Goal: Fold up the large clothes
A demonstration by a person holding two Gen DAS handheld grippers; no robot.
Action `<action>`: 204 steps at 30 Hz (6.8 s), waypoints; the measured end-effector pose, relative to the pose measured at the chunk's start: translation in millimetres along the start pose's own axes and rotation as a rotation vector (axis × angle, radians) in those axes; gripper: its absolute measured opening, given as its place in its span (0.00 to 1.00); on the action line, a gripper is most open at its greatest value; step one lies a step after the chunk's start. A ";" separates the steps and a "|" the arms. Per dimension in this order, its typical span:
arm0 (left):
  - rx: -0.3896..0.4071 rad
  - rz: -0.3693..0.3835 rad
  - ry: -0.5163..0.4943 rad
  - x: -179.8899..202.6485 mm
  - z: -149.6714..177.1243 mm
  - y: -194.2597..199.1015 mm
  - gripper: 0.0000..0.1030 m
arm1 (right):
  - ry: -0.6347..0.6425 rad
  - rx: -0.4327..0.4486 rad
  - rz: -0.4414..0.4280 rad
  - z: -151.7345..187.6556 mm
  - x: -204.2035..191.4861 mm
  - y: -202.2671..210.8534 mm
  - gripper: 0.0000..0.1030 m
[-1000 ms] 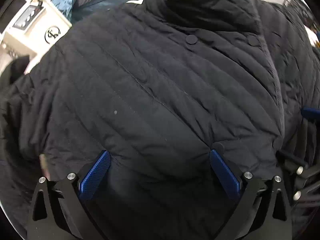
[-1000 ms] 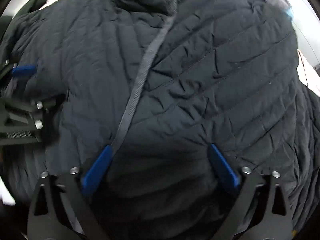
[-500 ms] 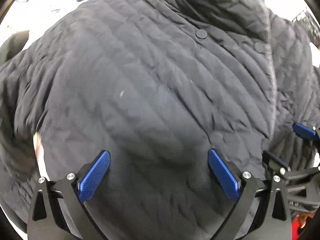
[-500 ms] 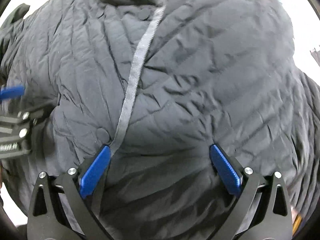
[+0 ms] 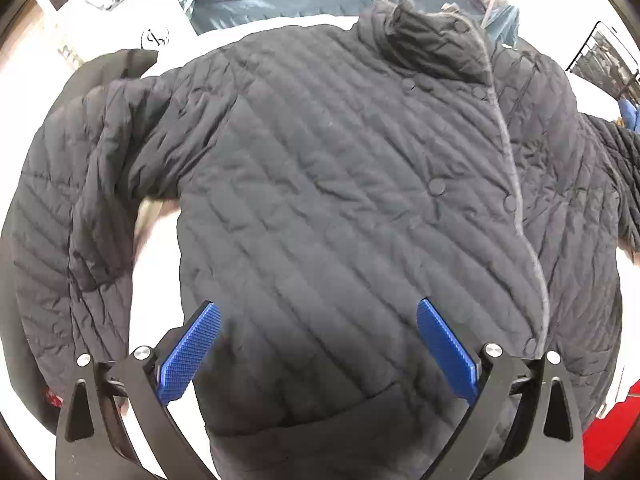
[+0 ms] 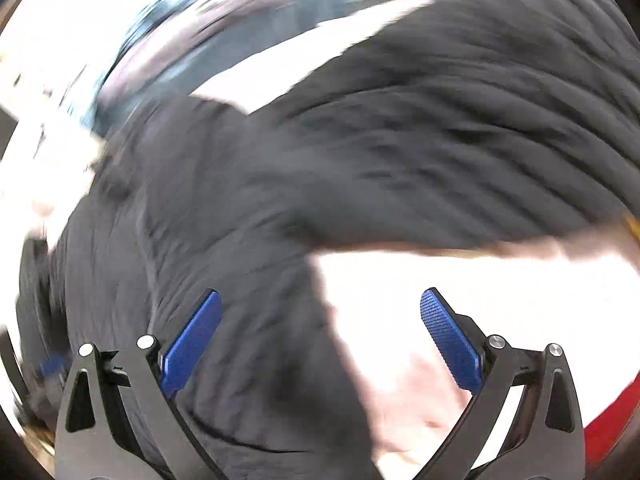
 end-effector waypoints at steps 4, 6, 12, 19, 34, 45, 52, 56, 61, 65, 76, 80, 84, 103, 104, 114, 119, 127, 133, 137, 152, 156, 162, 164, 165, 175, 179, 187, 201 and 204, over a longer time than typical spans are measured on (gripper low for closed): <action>0.008 0.017 -0.029 18.1 -10.3 4.1 0.94 | -0.214 0.053 0.004 -21.5 62.1 6.4 0.95; 0.017 0.023 -0.052 29.2 -7.0 3.1 0.94 | -0.282 0.103 0.014 -23.6 86.7 12.7 0.95; 0.024 0.009 -0.117 42.1 -6.8 7.1 0.94 | -0.454 0.276 -0.053 -35.1 151.8 25.2 0.95; 0.007 0.002 -0.082 29.9 -8.0 7.0 0.94 | -0.494 0.363 -0.181 -63.1 169.8 23.9 0.71; 0.013 0.029 -0.133 43.6 -4.9 6.8 0.94 | -0.515 0.467 -0.076 -72.2 160.8 118.0 0.06; 0.011 0.041 -0.046 21.5 -5.1 3.4 0.94 | -0.443 0.519 0.035 -71.3 150.6 162.5 0.05; 0.014 0.056 0.011 10.2 -2.7 1.8 0.94 | -0.117 0.530 -0.018 -105.7 37.0 181.2 0.05; 0.031 0.063 0.024 5.8 -2.3 6.3 0.94 | 0.091 0.488 -0.075 -117.0 -50.6 169.2 0.05; 0.047 0.058 0.068 -11.5 0.0 9.8 0.94 | 0.437 0.398 -0.109 -107.4 -189.4 132.1 0.05; 0.044 0.031 0.120 -33.5 6.5 7.7 0.94 | 0.671 0.330 -0.102 -76.4 -272.8 94.3 0.05; -0.011 0.011 0.251 -78.2 25.1 -7.9 0.94 | 1.090 0.017 0.137 45.2 -373.4 -69.5 0.34; -0.014 -0.002 0.232 -81.0 23.0 -7.8 0.94 | 1.248 -0.008 0.151 90.7 -377.0 -94.1 0.69; -0.010 -0.015 0.200 -78.1 14.5 -9.3 0.94 | 1.226 -0.111 0.083 109.8 -364.8 -101.5 0.69; -0.039 0.021 -0.290 112.5 -123.9 -58.9 0.94 | 0.462 -0.202 0.155 -16.8 -157.9 -86.4 0.86; -0.077 -0.005 -0.312 119.0 -121.6 -72.7 0.94 | 0.480 -0.223 0.177 -11.0 -155.6 -95.3 0.87; -0.158 0.034 -0.298 119.5 -122.8 -118.0 0.95 | 0.520 -0.276 0.269 -4.9 -164.7 -141.7 0.95; -0.175 0.029 -0.289 122.6 -127.6 -126.0 0.96 | 0.512 -0.255 0.267 -9.8 -164.3 -144.8 0.95; -0.107 0.034 -0.288 106.3 -112.6 -90.9 0.94 | 0.498 -0.231 0.250 -4.0 -167.9 -123.9 0.95; 0.031 0.042 -0.186 59.5 -68.5 -39.9 0.94 | 0.446 -0.133 0.146 3.5 -172.4 -68.0 0.95; 0.052 0.023 -0.050 -2.8 -15.5 -29.1 0.94 | 0.499 -0.107 0.096 43.1 -176.1 -32.9 0.95; 0.120 -0.195 0.664 -235.0 157.7 -3.4 0.89 | 0.723 -0.191 0.033 142.5 -210.5 -19.5 0.95; 0.130 -0.068 0.846 -278.3 183.9 -14.1 0.89 | 0.733 -0.193 0.025 148.2 -213.1 -15.3 0.95; 0.131 0.070 0.924 -310.9 175.8 -41.9 0.69 | 0.749 -0.205 0.050 150.0 -209.0 -14.4 0.95; 0.110 0.082 0.894 -305.9 167.1 -42.7 0.46 | 0.751 -0.197 0.054 149.3 -207.3 -11.5 0.95; 0.104 0.089 0.882 -296.2 158.2 -39.3 0.30 | 0.749 -0.193 0.054 148.1 -206.9 -10.5 0.95; 0.349 0.115 0.617 -261.8 71.3 105.4 0.07 | 0.620 -0.150 0.021 122.5 -177.0 -1.3 0.95; 0.477 0.077 0.559 -274.6 18.6 165.7 0.07 | 0.578 -0.143 -0.001 112.9 -166.7 0.6 0.95; 0.554 0.112 0.362 -220.7 -80.6 200.8 0.07 | 0.454 -0.148 -0.035 98.0 -140.3 2.4 0.95; 0.278 0.386 -0.086 74.4 -137.2 89.3 0.07 | 0.276 -0.126 -0.003 75.0 -87.0 9.4 0.95; 0.211 0.345 -0.145 115.5 -123.9 62.3 0.09 | 0.227 -0.127 0.014 73.5 -68.4 10.2 0.95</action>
Point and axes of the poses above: each gripper's, at about its wrist camera, not at the fingertips, and y roughly against the way its jaws point, x to its right, z to its underside, the point moved 3 cm from there along -y, roughly the way its jaws point, and after that the axes turned 2 degrees about -x, right-handed, at the moved point
